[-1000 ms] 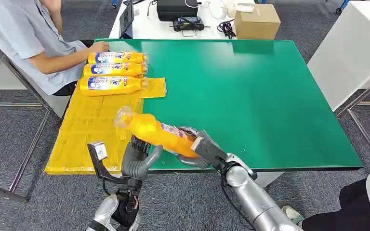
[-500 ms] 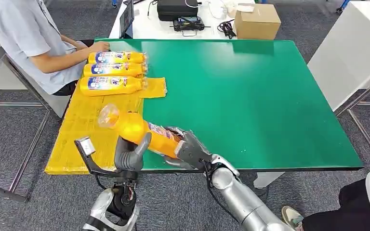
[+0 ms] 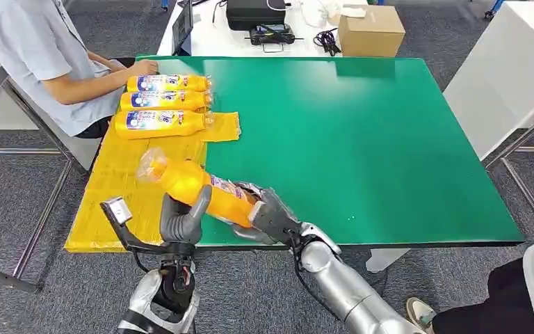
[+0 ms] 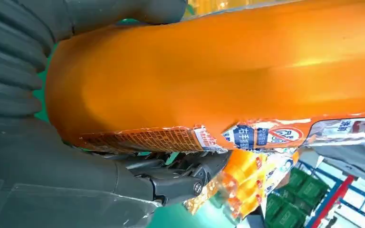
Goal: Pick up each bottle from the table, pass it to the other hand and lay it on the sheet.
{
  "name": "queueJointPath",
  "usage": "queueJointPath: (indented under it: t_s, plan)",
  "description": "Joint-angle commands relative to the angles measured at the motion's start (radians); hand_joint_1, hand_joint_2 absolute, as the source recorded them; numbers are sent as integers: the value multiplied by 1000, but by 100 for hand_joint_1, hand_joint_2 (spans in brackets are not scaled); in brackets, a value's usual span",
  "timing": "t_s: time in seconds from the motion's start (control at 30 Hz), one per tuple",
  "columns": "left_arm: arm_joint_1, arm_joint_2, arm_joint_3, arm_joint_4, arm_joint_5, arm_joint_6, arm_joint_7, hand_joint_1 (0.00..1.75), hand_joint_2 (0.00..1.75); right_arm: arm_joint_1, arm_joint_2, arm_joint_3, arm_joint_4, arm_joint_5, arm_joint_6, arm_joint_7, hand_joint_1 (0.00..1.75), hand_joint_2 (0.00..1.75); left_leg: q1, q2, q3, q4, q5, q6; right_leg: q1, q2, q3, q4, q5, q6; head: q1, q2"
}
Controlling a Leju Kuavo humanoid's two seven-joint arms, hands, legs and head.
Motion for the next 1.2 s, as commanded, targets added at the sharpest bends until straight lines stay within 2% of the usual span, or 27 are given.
queueJointPath:
  t_s: [0.03,0.07,0.1,0.13,0.2,0.23,0.3,0.33,0.37,0.4,0.43,0.5,0.53,0.67,0.73,0.77,0.83,0.9,0.93,0.97,1.07,1.13,1.17,1.2]
  plan:
    - [-60,20,-32,29,-31,0,-30,175,175,-39,7,2,89,-106,105,-9,96,175,0,0,3,-1,-1,-1,0,-1,3,0,-1,-2,0,0]
    - [-59,20,-35,26,-47,4,-41,175,175,-45,7,5,98,-108,94,-7,10,175,0,-1,3,0,-1,-1,0,-1,3,0,-1,-2,0,0]
    - [-58,20,-35,24,-47,5,-41,175,175,-44,11,-3,102,-113,86,-1,0,175,1,0,7,0,-3,-2,1,-1,7,0,-3,-4,0,0]
    - [-56,22,-35,20,-48,6,-42,175,175,-50,18,-3,112,-114,77,3,0,175,0,0,3,0,-1,-1,0,-1,3,0,-1,-2,0,0]
    - [-54,22,-33,13,-57,15,-52,175,175,-52,28,-13,123,-126,69,10,0,175,1,0,7,0,-3,-3,1,0,7,0,-3,-4,0,0]
    - [-54,23,-33,8,-64,20,-60,175,175,-52,31,-13,127,-128,66,12,0,175,0,-1,2,0,-1,-1,0,-1,2,0,-1,-2,0,0]
    - [-54,25,-36,-5,-83,29,-75,175,175,-53,33,-13,135,-129,55,14,0,175,0,1,4,0,-2,-2,1,1,4,0,-2,-2,0,0]
    - [-57,32,-45,-14,-120,51,-86,175,175,-53,33,-14,142,-125,40,18,0,175,0,1,2,0,-1,-1,0,1,2,0,-1,-2,0,0]
    - [-65,43,-58,-12,-183,98,-95,175,175,-48,31,-22,146,-103,-13,25,0,175,1,2,8,-1,-3,-3,1,2,7,0,-3,-4,0,0]
    - [-65,43,-57,-12,-183,98,-95,175,175,-46,31,-25,150,-102,-16,25,0,175,1,0,2,0,-1,-1,1,0,2,0,-1,-2,0,0]
    - [-65,43,-57,-12,-183,98,-95,175,175,-46,29,-25,151,-102,-17,25,0,175,1,-1,4,-1,-1,-2,1,-1,4,0,-2,-3,0,0]
    - [-79,58,-73,4,-290,177,-110,175,175,-38,21,-31,162,-29,-140,43,0,175,0,0,3,-1,-1,-1,0,-1,3,0,-1,-2,0,0]
    - [-85,70,-76,8,-331,199,-101,175,175,-32,16,-43,169,21,-241,61,0,175,0,0,2,-1,0,-1,0,0,2,0,-1,-1,0,0]
    - [-86,76,-66,11,-344,199,-96,175,175,-26,12,-69,181,29,-264,55,0,175,0,-1,4,-1,-1,-1,0,-2,5,-1,-1,-2,0,0]
    - [-94,95,-71,22,-410,236,-73,175,175,-11,7,-105,184,57,-360,64,0,175,0,0,6,-1,-1,-2,0,-1,6,-1,-2,-3,0,0]
    - [-105,109,-68,42,-508,306,-61,175,175,4,-2,-139,183,77,-418,56,0,175,0,0,4,-1,-1,-1,0,0,4,-1,-1,-2,0,0]
    - [-133,129,-53,92,-631,374,-17,175,175,29,-19,-201,170,88,-455,42,0,175,0,-2,6,-2,-1,-2,0,-2,6,-1,-2,-3,0,0]
    - [-141,129,-21,112,-637,353,-24,175,175,44,-27,-232,156,103,-438,30,0,175,0,-4,4,-2,1,-1,0,-4,5,-2,-1,-2,0,0]
    - [-141,129,-21,112,-637,353,-24,175,175,44,-27,-232,156,103,-438,30,0,175,1,-6,9,-4,0,-3,1,-6,10,-3,-2,-4,0,0]
    - [-141,129,-21,112,-637,353,-24,175,175,44,-27,-232,156,103,-438,30,0,175,0,-3,5,-2,0,-2,0,-3,5,-2,-1,-2,0,0]
    - [-139,123,-22,109,-637,352,-24,175,175,43,-22,-231,155,108,-439,30,0,175,0,1,4,-1,-1,-2,0,1,4,-1,-1,-2,0,0]
    - [-138,121,-24,108,-638,352,-25,175,175,42,-19,-230,154,110,-440,32,0,175,0,0,2,-1,0,-1,0,-1,2,-1,-1,-1,0,0]
    - [-138,121,-24,108,-638,352,-25,175,175,42,-19,-230,154,110,-440,32,0,175,0,0,8,-2,-2,-3,1,-1,7,-1,-3,-4,0,0]
    - [-142,126,-27,114,-685,377,-2,175,175,47,-16,-245,150,118,-448,36,0,175,0,-1,4,-1,-1,-2,0,-2,4,-1,-1,-2,0,0]
